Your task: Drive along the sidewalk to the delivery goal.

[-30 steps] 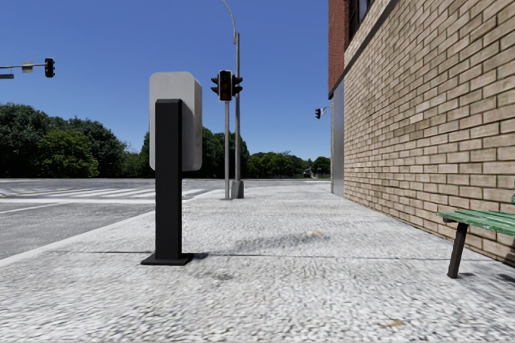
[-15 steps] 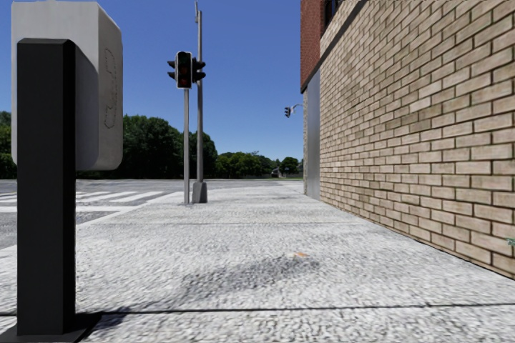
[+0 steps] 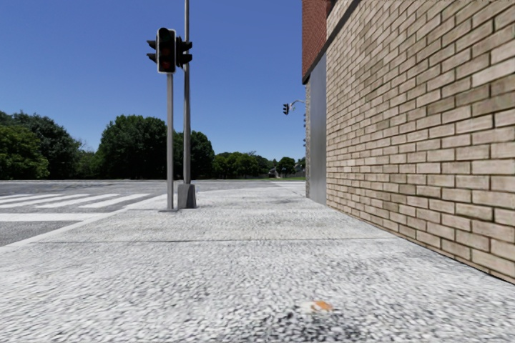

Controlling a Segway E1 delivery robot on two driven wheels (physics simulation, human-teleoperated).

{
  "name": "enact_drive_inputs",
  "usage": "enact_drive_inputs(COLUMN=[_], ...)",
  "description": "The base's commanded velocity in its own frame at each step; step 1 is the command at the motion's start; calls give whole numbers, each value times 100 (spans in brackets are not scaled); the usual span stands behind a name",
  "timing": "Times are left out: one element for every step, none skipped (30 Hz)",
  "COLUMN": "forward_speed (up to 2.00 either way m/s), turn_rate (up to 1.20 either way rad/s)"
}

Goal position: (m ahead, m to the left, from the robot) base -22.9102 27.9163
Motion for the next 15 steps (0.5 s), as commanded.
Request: enact_drive_inputs(forward_speed=[200,200,200,200,200,200,200,200,200,200,200,200,200,200,200], turn_rate=[0,0,0,0,0,0,0,0,0,0,0,0,0,0,0])
